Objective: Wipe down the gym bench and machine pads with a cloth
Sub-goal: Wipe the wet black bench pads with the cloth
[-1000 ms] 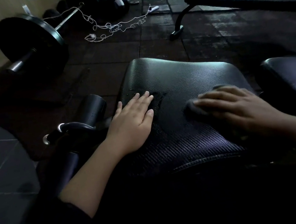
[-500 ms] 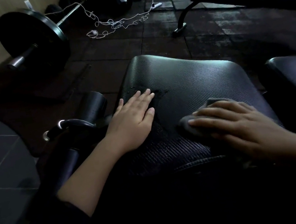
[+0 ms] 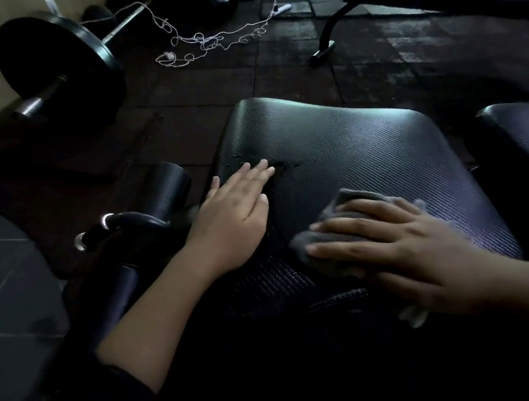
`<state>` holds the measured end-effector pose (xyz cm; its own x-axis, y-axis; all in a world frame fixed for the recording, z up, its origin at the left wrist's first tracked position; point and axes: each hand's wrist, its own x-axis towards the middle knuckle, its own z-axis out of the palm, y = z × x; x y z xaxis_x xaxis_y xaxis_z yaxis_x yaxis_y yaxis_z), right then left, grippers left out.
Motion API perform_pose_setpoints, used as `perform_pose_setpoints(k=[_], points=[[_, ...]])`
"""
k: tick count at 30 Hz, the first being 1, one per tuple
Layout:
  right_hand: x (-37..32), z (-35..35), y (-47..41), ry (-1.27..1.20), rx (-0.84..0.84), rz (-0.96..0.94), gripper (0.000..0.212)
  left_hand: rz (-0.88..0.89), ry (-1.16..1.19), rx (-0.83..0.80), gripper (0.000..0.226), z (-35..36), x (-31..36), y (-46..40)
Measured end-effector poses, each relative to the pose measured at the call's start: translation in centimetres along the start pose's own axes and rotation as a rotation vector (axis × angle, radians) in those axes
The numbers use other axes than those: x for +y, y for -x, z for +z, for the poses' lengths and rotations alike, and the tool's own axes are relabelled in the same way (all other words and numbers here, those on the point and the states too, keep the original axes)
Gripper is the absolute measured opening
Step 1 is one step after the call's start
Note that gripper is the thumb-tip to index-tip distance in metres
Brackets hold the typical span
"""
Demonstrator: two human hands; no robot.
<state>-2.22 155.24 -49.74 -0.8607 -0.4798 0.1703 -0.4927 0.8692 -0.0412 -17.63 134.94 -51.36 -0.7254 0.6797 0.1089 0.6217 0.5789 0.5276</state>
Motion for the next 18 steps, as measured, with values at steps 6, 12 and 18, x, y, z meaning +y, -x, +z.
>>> perform_pose_setpoints(k=[6, 12, 18], points=[[7.4, -0.8, -0.5, -0.024, 0.041, 0.152, 0.046, -0.012, 0.108, 0.049, 0.043, -0.5, 0.2, 0.9], [7.2, 0.5, -10.5, -0.098, 0.091, 0.318, 0.049, -0.149, 0.112, 0.151, 0.052, -1.1, -0.6, 5.3], [6.9, 1.9, -16.4, -0.012, -0.049, 0.262, 0.043, -0.261, 0.309, 0.147, 0.060, 0.2, -1.6, 7.5]])
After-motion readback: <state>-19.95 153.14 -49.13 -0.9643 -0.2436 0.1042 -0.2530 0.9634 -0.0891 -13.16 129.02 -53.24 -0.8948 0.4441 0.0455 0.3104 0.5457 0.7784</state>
